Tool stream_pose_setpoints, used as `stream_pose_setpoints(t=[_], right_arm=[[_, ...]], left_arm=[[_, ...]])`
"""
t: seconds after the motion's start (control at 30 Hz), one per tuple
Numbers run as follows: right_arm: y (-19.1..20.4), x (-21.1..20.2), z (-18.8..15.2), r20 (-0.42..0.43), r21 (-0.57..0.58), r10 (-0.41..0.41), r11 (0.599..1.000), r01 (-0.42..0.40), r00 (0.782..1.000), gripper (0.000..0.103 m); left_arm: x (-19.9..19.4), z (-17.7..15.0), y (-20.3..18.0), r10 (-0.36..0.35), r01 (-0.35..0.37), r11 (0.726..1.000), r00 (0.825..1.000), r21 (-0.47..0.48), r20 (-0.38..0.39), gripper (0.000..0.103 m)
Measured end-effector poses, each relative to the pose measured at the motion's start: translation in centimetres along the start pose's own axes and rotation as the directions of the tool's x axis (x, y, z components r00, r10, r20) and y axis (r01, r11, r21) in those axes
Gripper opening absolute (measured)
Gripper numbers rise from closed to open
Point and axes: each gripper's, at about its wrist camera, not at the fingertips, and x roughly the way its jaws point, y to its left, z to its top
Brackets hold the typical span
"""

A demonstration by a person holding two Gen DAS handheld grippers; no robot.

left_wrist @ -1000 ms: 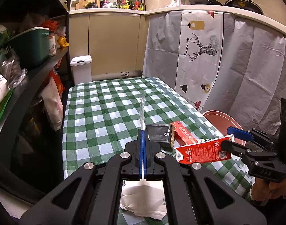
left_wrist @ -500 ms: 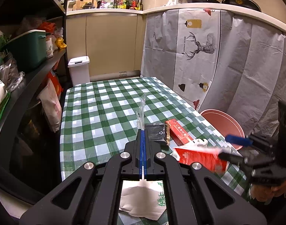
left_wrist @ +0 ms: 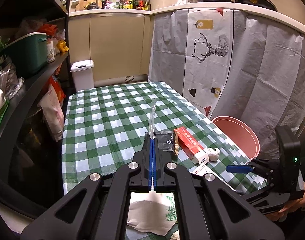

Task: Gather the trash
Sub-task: 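Hold the straw in the left gripper while the right gripper grasps and lifts the white milk carton, then carry the straw with the left gripper while the right gripper carries the carton over the pink bin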

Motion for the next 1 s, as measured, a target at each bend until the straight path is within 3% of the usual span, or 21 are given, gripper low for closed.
stream_pose_setpoints(t=[0.1,0.17,0.2,0.37,0.6,1.0], right_arm=[[0.6,1.1,0.0,-0.038,-0.023,-0.011,1.0,0.011,0.999,0.064],[0.9,1.6,-0.2,-0.058,-0.033,-0.019,0.999,0.017,0.998,0.052],[1.0,1.8,-0.2,-0.064,-0.037,-0.027,0.999,0.025,0.998,0.05],[1.1,1.0,0.0,-0.029,-0.04,-0.035,0.999,0.034,0.999,0.049],[1.3,-2.0,1.1,0.094,-0.049,-0.062,0.997,0.067,0.994,0.049],[-0.6,-6.9,3.5,0.252,0.01,-0.169,0.985,0.173,0.953,0.049]], left_arm=[[-0.1,-0.1,0.2,0.005,-0.005,1.0,1.0,-0.001,-0.001,0.0],[-0.1,-0.2,0.4,0.007,-0.007,1.0,1.0,-0.003,-0.003,0.0],[-0.1,-0.3,0.5,0.008,-0.008,1.0,1.0,-0.004,-0.003,0.0],[-0.1,-0.3,0.9,0.012,-0.012,1.0,1.0,-0.014,-0.002,0.0],[-0.3,-0.2,0.5,0.006,-0.006,1.0,1.0,-0.015,0.005,0.0],[-0.7,0.7,-1.5,-0.005,0.005,1.0,1.0,-0.007,0.025,0.0]])
